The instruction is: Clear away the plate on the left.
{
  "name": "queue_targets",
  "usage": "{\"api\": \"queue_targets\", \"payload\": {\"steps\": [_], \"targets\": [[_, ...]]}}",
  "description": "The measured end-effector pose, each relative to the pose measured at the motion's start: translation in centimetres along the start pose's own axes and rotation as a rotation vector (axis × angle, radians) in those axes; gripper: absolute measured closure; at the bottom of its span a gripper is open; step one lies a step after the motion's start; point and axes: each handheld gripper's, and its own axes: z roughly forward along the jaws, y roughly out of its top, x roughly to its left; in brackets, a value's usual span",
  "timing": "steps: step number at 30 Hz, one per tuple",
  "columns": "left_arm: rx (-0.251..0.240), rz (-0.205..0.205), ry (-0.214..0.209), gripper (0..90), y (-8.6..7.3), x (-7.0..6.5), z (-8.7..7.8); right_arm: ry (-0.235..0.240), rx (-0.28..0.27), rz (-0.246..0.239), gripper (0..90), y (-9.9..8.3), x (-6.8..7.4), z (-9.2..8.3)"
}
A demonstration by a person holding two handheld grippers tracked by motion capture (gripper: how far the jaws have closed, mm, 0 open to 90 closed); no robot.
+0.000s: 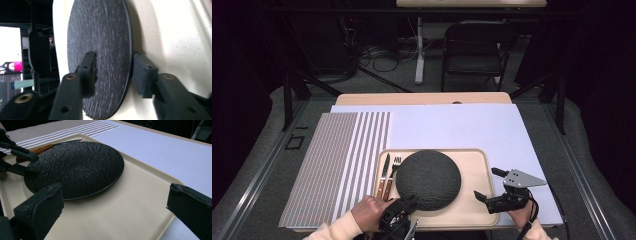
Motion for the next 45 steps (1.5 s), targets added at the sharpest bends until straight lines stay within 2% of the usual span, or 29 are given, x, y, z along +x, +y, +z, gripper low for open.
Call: {"api": "queue_targets", "payload": {"steps": [4,7,8,9,12,14,15,18,20,21,22,25,28,30,31,34,36,38,39,41,42,44,45], "targets": [[0.008,-0.051,-0.015,46.0,-0.6,0.5,-0.5,0.001,0.006,0.003,0.0,0.0,0.0,0.0],[0.017,-0.107,-0.035,40.1,-1.2,1.0,-1.0,0.002,0.010,0.003,0.0,0.0,0.0,0.0],[0.021,-0.125,-0.030,39.2,-1.5,1.1,-1.1,0.000,0.012,0.005,0.0,0.0,0.0,0.1],[0.011,-0.156,-0.039,38.7,-1.8,1.3,-1.3,0.001,0.014,0.007,0.0,0.0,0.0,0.1],[0.013,-0.210,-0.057,35.3,-2.5,1.9,-1.9,0.001,0.020,0.010,0.0,0.1,0.0,0.1],[0.013,-0.272,-0.061,32.5,-3.0,2.2,-2.2,0.002,0.023,0.016,0.0,0.1,0.0,0.2],[0.008,-0.303,-0.078,30.9,-3.4,2.4,-2.4,0.003,0.025,0.018,0.0,0.1,0.0,0.2],[0.045,-0.403,-0.107,24.9,-4.6,3.1,-2.4,0.002,0.036,0.025,0.0,0.2,0.0,0.2],[0.038,-0.486,-0.119,22.0,-5.4,3.4,-2.4,0.005,0.036,0.030,0.0,0.3,0.0,0.3],[0.034,-0.515,-0.127,20.3,-5.7,3.6,-2.4,0.004,0.038,0.031,0.0,0.4,0.1,0.3],[0.017,-0.571,-0.135,18.8,-6.0,3.7,-2.4,0.005,0.040,0.033,0.0,0.5,0.1,0.3],[0.002,-0.686,-0.168,15.4,-7.1,4.5,-2.3,0.005,0.044,0.043,0.0,0.7,0.1,0.4],[-0.005,-0.844,-0.205,12.3,-8.4,5.1,-1.9,0.009,0.050,0.046,0.0,0.9,0.2,0.8],[-0.033,-0.932,-0.234,12.4,-9.0,5.3,-1.7,0.010,0.059,0.045,0.0,1.1,0.3,1.0],[-0.043,-0.989,-0.247,13.0,-9.3,5.4,-1.5,0.013,0.060,0.046,0.0,1.2,0.3,1.2],[-0.049,-1.096,-0.279,16.0,-9.7,5.4,-0.9,0.019,0.075,0.048,0.0,1.4,0.3,1.7],[-0.035,-1.137,-0.289,17.6,-9.9,5.4,-0.6,0.021,0.088,0.051,1.7,1.5,0.4,2.1],[-0.033,-1.197,-0.307,24.1,-10.1,5.5,-0.3,0.027,0.100,0.045,3.4,1.6,0.5,2.4],[-0.026,-1.209,-0.297,27.3,-10.1,5.5,-0.2,0.025,0.109,0.042,6.2,1.7,0.5,2.7],[-0.017,-1.204,-0.286,36.7,-10.0,5.7,-0.3,0.017,0.119,0.037,14.6,1.8,0.6,3.0],[-0.004,-1.203,-0.278,41.8,-10.0,5.8,-0.3,0.014,0.125,0.032,15.2,1.8,0.6,3.1],[0.019,-1.209,-0.290,57.2,-9.9,5.7,-0.2,0.004,0.137,0.027,24.4,1.9,0.6,3.4],[0.040,-1.206,-0.293,61.9,-9.8,5.6,-0.1,0.002,0.140,0.025,27.8,1.9,0.6,3.5]]}}
